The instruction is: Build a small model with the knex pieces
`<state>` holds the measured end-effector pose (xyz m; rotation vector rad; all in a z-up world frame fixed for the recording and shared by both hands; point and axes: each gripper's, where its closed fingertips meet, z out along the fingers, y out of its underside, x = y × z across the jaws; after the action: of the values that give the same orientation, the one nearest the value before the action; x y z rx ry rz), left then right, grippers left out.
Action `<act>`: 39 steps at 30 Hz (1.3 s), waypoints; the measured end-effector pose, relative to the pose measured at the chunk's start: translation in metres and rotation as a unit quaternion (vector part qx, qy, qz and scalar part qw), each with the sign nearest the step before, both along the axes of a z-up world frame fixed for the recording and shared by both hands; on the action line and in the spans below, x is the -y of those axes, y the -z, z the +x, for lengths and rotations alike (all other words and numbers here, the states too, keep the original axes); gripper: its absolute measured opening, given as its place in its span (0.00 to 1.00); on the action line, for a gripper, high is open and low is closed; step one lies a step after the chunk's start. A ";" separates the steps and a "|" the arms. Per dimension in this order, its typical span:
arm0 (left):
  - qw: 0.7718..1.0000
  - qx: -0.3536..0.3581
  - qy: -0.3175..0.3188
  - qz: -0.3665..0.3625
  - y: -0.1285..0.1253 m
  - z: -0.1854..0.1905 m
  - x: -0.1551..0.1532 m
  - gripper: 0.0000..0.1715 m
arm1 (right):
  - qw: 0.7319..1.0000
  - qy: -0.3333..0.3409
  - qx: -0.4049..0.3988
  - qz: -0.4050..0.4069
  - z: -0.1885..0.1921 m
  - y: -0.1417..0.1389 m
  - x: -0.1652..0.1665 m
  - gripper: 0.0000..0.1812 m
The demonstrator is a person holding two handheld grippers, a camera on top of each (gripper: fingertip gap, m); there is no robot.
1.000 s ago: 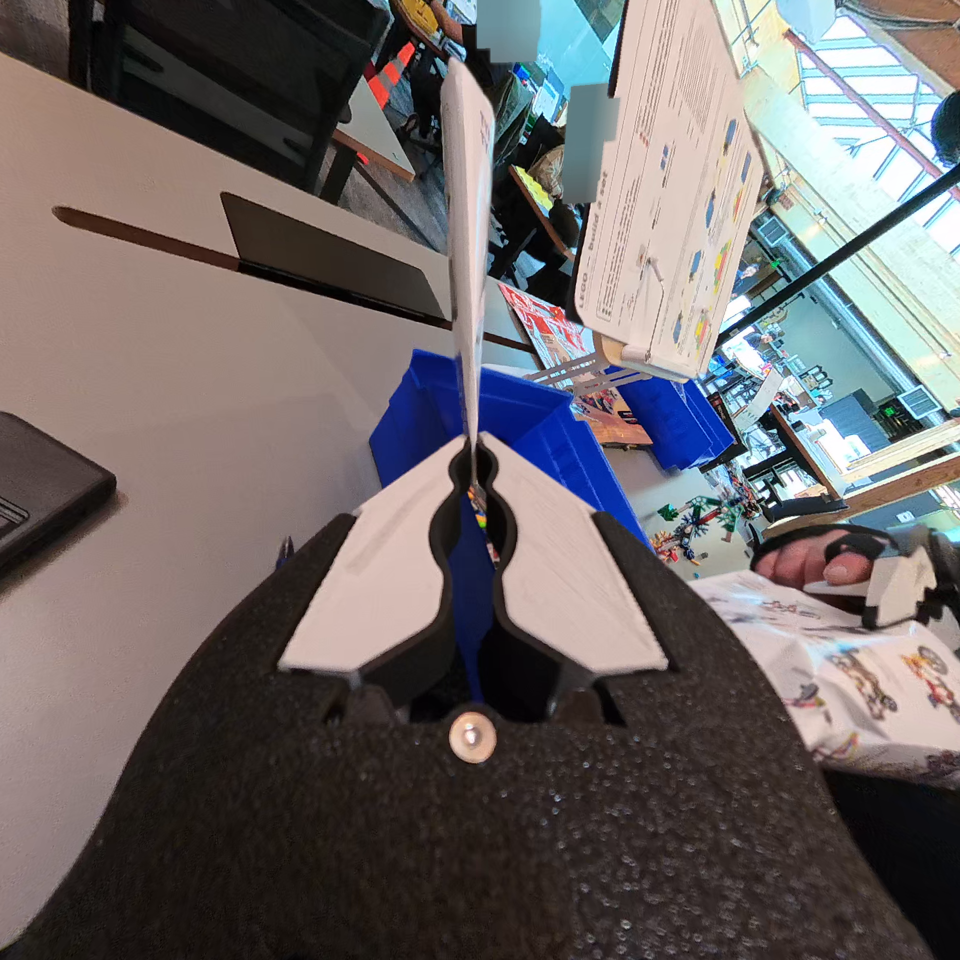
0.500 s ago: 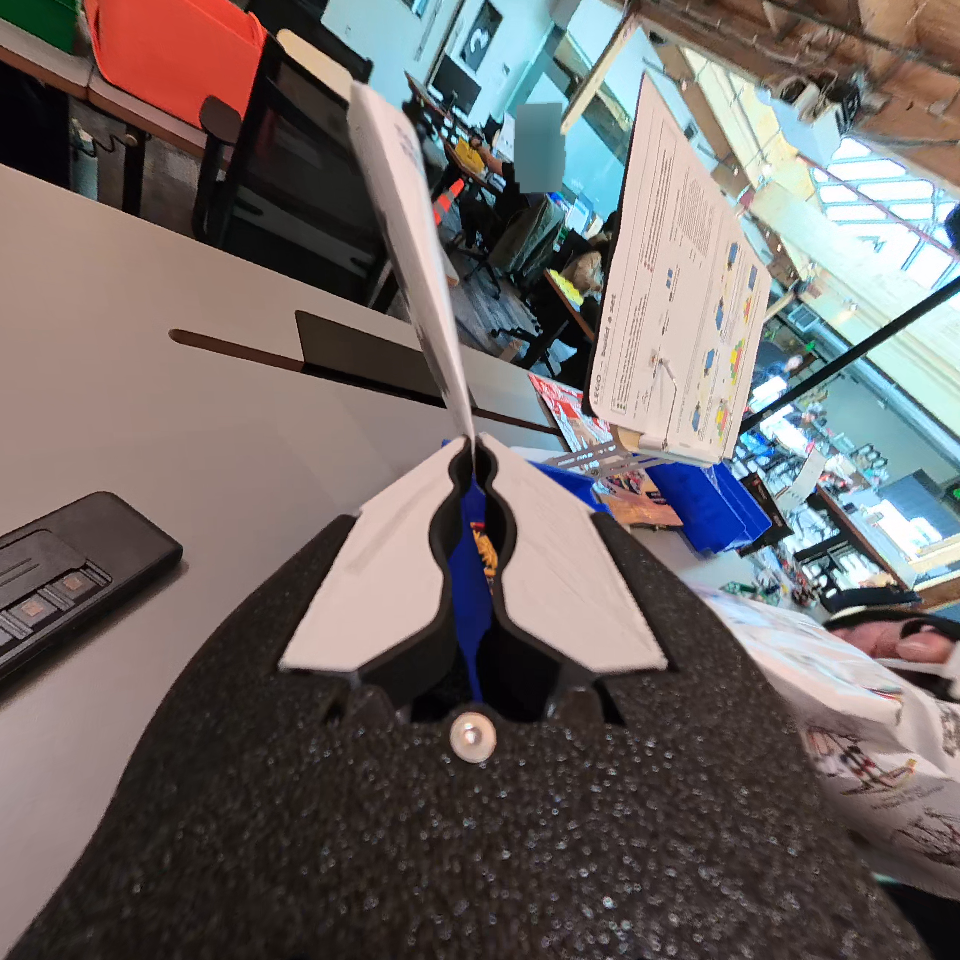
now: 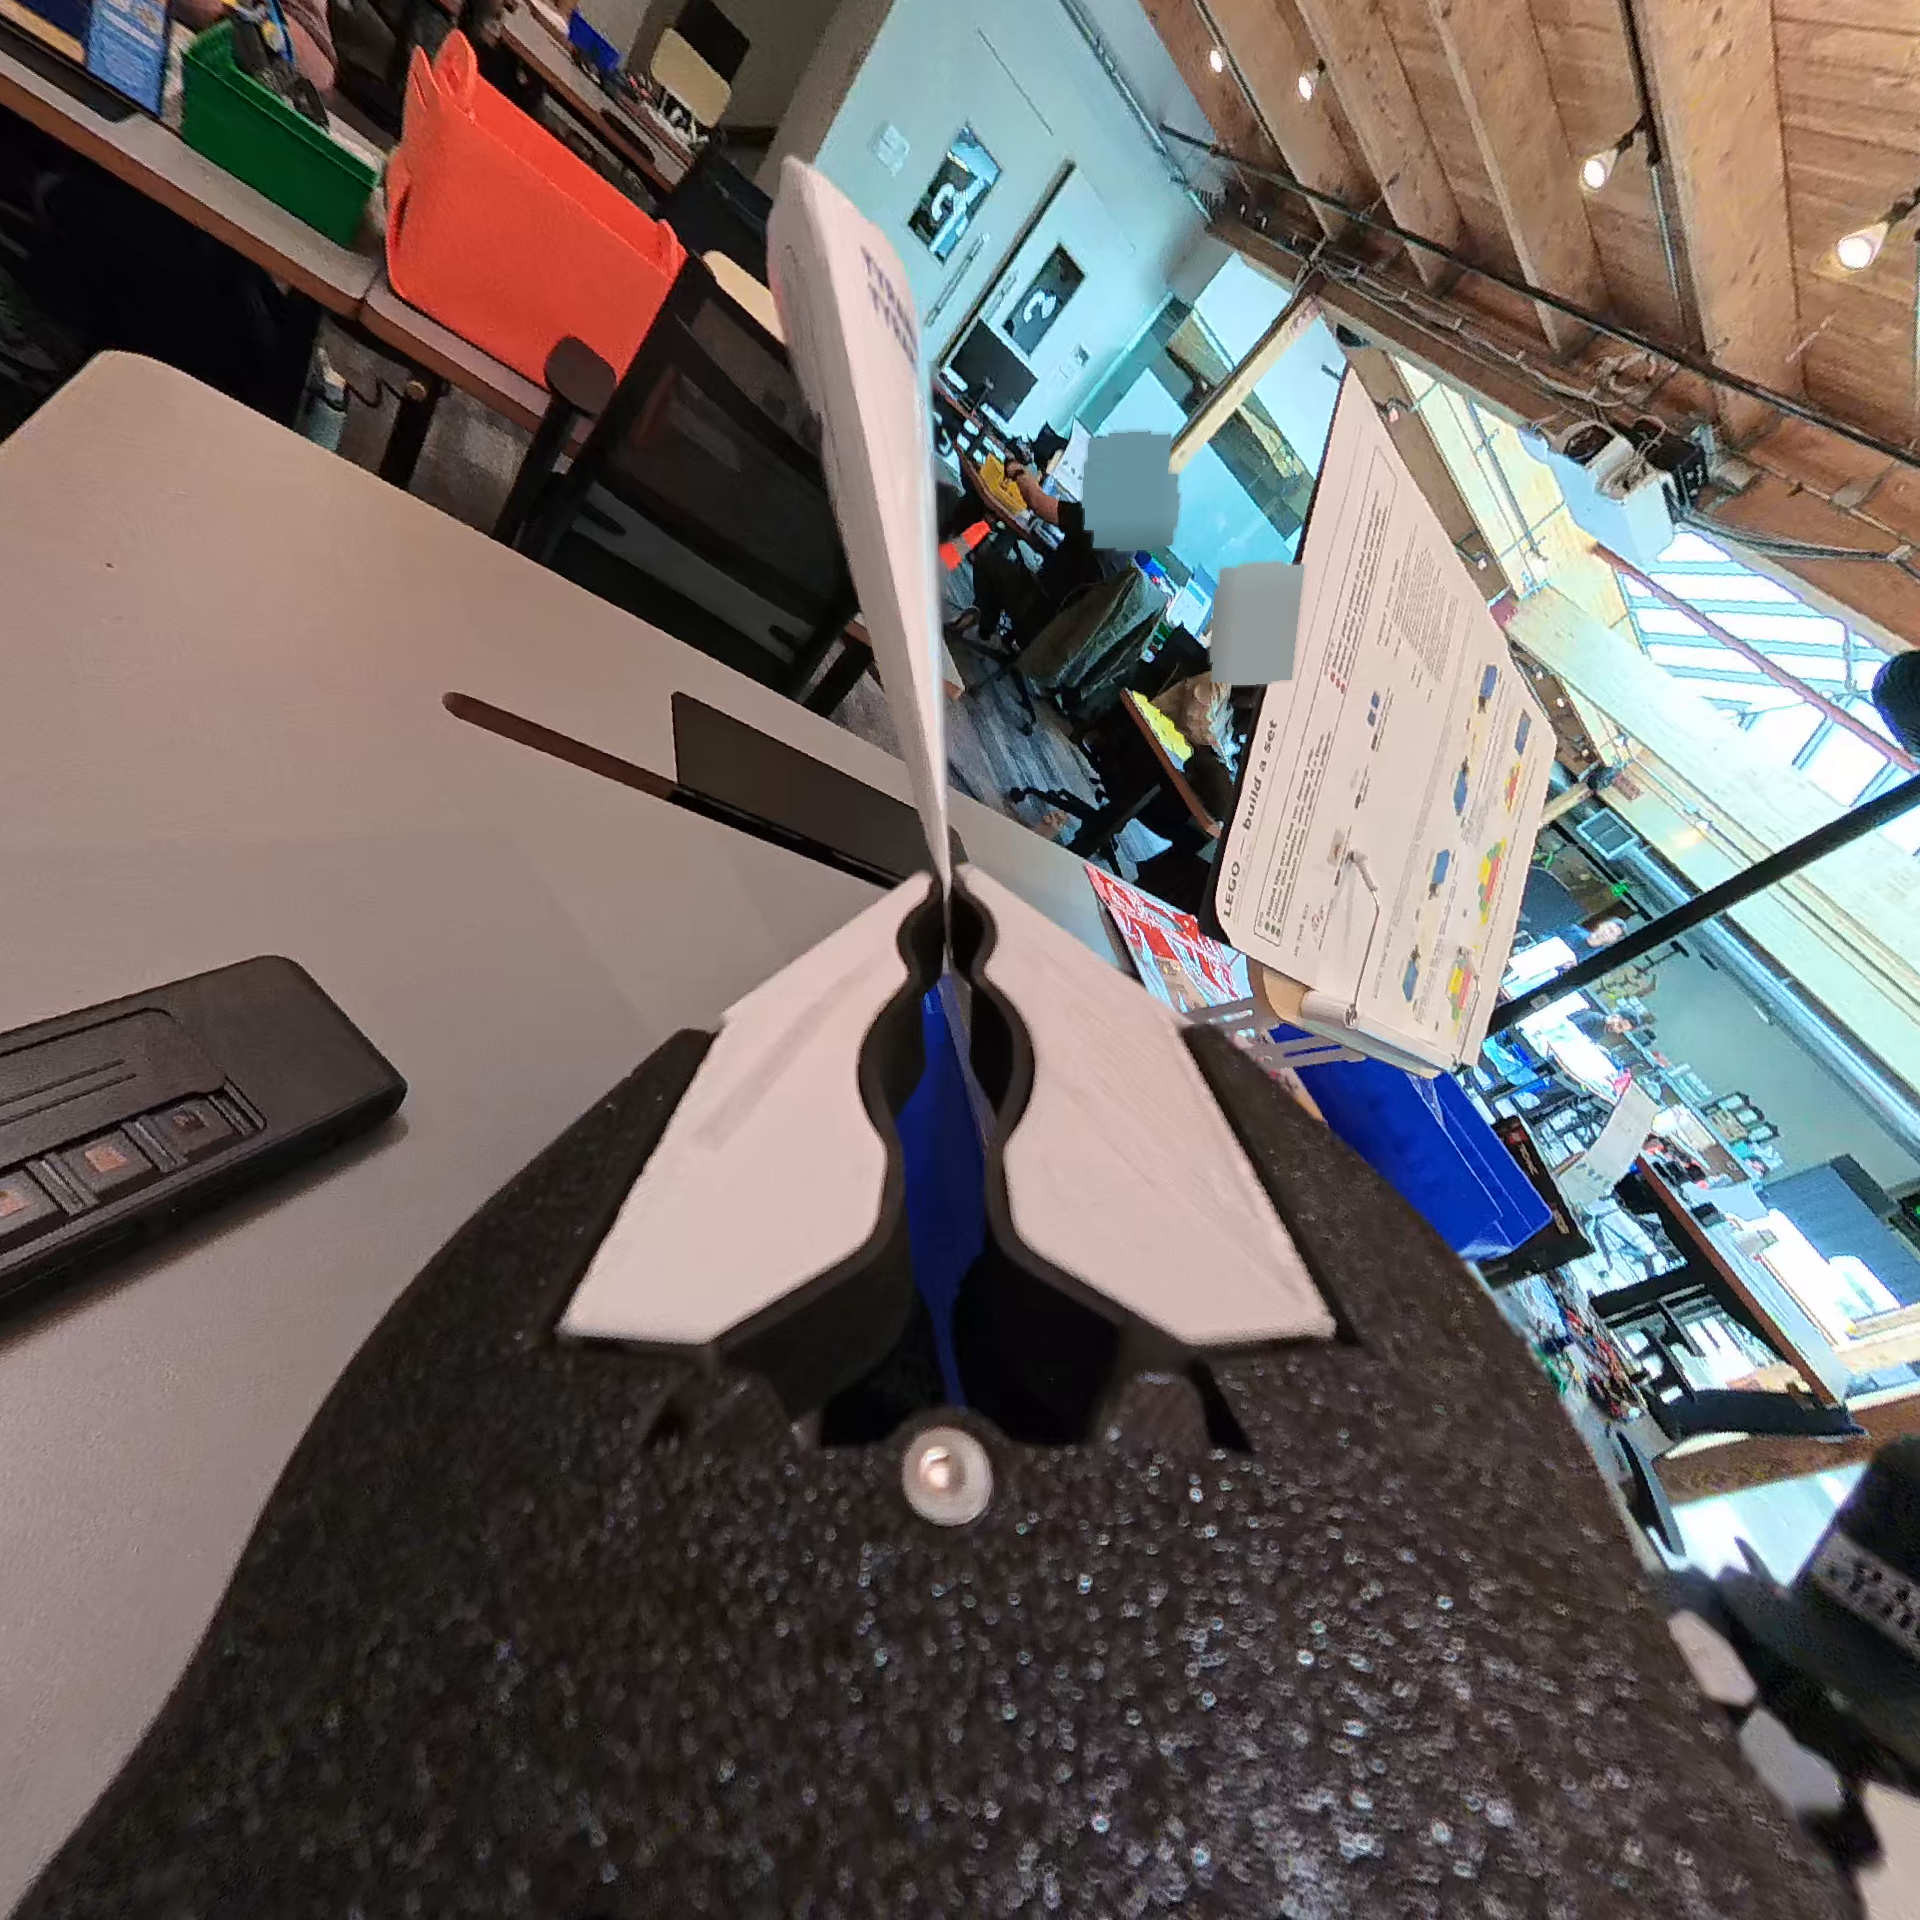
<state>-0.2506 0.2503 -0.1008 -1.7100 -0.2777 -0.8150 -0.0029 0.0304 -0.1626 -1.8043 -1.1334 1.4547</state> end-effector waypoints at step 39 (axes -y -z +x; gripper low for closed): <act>0.998 0.039 -0.052 0.001 0.005 -0.006 0.025 0.00 | 0.989 0.126 -0.067 -0.027 -0.101 0.029 -0.016 0.28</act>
<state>-0.2570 0.2249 -0.1059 -1.6502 -0.4161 -0.8055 -0.1036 0.0462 -0.1915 -1.7825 -0.7746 1.4436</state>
